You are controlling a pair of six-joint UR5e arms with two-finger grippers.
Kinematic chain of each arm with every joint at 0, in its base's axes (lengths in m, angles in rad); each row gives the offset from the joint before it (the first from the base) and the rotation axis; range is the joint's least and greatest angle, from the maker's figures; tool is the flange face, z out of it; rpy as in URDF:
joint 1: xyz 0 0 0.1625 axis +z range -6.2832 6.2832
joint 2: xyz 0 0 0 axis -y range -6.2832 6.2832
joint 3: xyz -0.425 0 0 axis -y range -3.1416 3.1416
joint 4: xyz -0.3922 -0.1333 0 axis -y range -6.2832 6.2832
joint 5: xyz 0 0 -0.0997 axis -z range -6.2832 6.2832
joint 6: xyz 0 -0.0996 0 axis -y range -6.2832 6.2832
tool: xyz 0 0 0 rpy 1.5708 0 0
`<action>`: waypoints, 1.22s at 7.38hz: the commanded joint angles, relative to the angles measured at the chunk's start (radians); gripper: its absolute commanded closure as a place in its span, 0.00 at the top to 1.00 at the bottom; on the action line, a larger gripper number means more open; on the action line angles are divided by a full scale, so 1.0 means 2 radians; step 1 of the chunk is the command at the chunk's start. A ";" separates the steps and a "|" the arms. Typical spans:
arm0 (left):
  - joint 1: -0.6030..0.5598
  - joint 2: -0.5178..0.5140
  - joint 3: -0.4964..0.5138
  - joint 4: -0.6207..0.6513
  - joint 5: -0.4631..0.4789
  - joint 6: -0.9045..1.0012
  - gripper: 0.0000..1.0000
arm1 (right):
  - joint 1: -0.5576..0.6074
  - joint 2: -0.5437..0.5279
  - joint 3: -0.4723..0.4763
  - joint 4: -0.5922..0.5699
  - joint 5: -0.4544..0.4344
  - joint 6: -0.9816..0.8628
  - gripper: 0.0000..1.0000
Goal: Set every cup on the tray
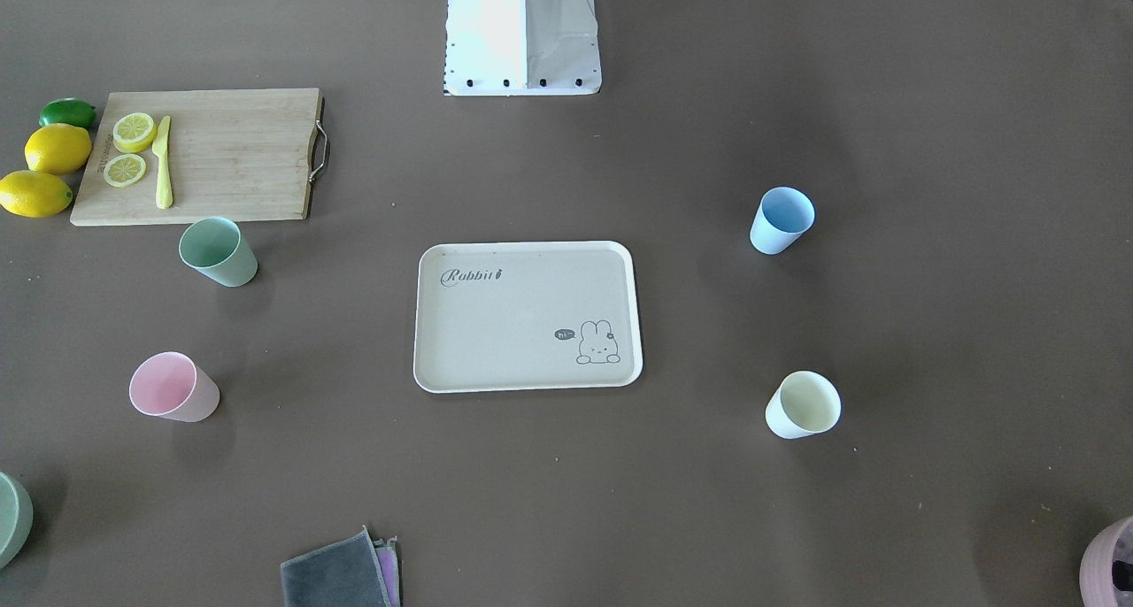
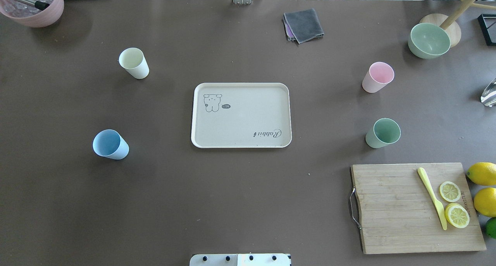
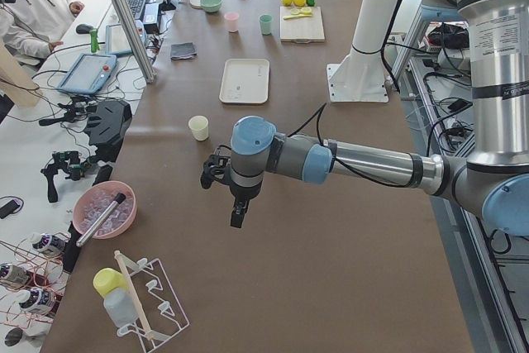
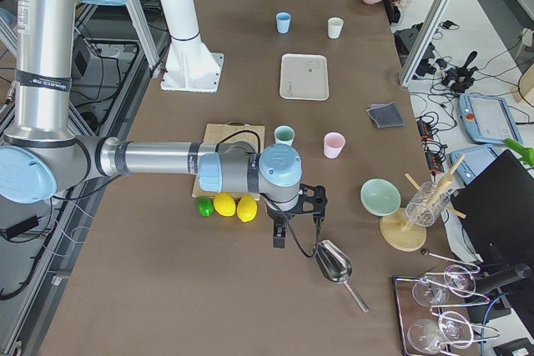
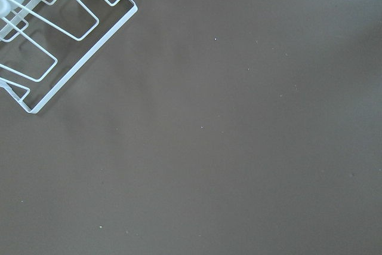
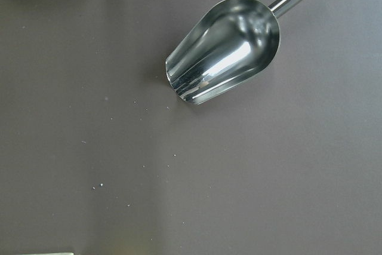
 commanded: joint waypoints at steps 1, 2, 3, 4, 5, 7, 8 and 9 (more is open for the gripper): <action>0.000 0.000 -0.003 -0.002 0.000 0.001 0.98 | 0.000 0.000 -0.001 0.000 0.000 0.000 1.00; 0.001 0.000 -0.001 -0.002 0.000 0.001 0.98 | 0.000 0.001 -0.001 0.000 -0.001 0.000 1.00; 0.000 0.003 0.000 -0.003 0.001 0.000 0.98 | 0.000 0.001 -0.001 0.000 -0.001 0.000 1.00; 0.000 0.007 0.004 -0.004 0.000 0.000 0.98 | 0.000 0.000 -0.002 0.000 0.000 0.002 1.00; -0.002 0.008 0.005 -0.005 -0.001 -0.001 0.98 | 0.000 0.000 -0.002 0.000 -0.001 0.004 1.00; -0.002 0.007 0.000 -0.005 -0.006 -0.006 0.98 | 0.000 -0.002 -0.001 0.000 0.001 0.001 1.00; -0.002 0.007 -0.004 -0.006 -0.007 -0.006 0.98 | 0.000 -0.001 0.001 0.000 0.009 0.004 1.00; -0.001 0.006 -0.004 -0.019 -0.007 -0.006 0.98 | 0.000 -0.001 0.004 0.000 0.024 0.005 1.00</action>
